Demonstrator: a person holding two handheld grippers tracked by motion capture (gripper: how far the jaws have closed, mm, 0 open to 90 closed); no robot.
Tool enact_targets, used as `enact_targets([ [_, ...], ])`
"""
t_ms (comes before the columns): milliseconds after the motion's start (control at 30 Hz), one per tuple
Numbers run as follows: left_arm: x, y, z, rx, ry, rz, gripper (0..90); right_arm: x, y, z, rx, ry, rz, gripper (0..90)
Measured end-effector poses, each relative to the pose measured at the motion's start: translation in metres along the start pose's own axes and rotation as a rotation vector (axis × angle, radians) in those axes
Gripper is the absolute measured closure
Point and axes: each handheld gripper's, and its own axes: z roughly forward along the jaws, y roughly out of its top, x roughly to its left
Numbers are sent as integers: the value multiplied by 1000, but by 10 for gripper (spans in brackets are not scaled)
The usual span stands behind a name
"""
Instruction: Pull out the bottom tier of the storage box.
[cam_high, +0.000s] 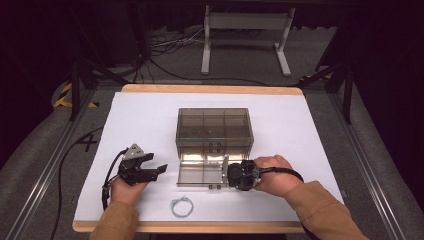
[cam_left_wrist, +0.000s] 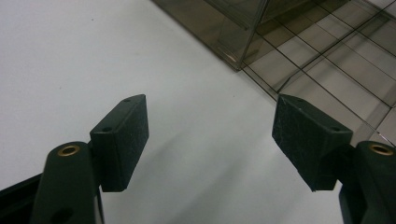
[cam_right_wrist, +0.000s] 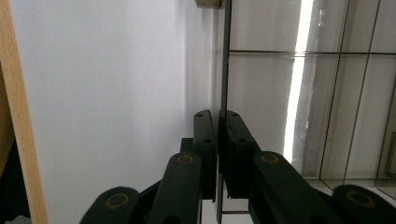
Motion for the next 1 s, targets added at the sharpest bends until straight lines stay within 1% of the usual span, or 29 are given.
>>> enact_targets([
  [100,0,0,0,1,2,0,279,2,0,0,1,6,1,855],
  [233,0,0,0,0,1,0,279,5,1,-1,7,13,-11,855],
  [567,0,0,0,1,-1,0,279,11,1,-1,3,17,-15,850],
  [700,0,0,0,1,0,0,279,12,2,-1,8,18,-23,850],
  [1000,0,0,0,0,1,3,279,12,2,-1,3,15,-15,853],
])
